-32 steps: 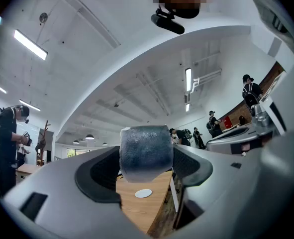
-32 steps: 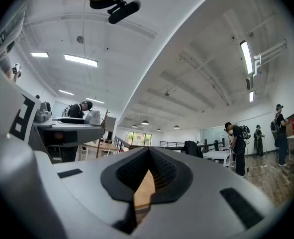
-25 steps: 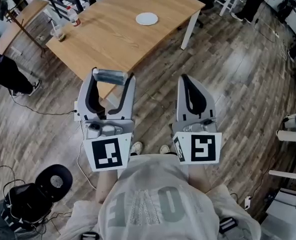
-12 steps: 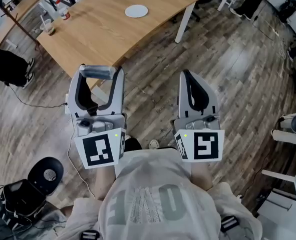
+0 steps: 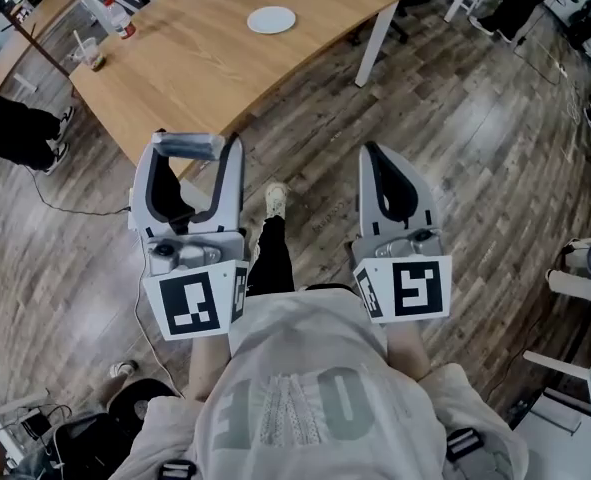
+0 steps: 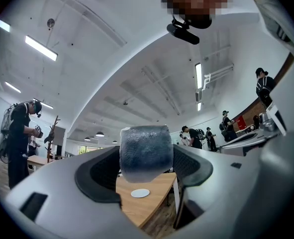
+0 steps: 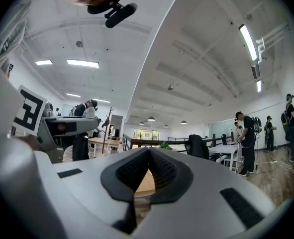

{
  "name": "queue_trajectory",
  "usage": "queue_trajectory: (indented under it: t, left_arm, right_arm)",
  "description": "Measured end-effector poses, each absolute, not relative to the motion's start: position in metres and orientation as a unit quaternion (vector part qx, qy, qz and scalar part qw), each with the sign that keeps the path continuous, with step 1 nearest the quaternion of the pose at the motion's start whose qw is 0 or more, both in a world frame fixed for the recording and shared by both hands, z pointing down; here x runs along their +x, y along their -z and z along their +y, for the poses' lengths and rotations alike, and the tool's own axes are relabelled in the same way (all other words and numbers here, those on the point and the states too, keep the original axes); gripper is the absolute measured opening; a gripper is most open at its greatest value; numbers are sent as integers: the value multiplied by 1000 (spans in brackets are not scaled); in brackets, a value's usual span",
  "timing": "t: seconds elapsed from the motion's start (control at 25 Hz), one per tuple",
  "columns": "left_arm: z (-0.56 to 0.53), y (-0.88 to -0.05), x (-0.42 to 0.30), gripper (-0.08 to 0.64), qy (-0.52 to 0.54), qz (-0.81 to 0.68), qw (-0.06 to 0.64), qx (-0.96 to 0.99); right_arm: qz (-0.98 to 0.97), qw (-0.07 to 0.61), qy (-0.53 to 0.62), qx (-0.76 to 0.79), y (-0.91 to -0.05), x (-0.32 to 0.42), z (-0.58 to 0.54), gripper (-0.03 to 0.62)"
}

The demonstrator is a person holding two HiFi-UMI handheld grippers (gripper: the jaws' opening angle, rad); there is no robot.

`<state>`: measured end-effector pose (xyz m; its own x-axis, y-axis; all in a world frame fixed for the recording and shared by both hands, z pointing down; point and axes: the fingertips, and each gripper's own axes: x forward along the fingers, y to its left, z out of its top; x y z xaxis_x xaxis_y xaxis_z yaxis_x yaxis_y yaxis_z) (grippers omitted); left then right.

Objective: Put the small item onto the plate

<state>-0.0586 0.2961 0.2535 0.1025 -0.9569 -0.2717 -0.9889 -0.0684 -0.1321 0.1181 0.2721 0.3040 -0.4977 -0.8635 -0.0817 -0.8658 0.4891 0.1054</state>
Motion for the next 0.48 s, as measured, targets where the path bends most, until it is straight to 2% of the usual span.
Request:
queue_trajectory:
  t: [0.24, 0.48]
  left_arm:
    - [218, -267, -68, 314, -62, 660, 134, -737]
    - [116, -248, -92, 314, -74, 647, 129, -747]
  right_arm:
    - [857, -5, -62, -512, -320, 110, 202, 18]
    - [852, -6, -66, -520, -301, 82, 106, 18]
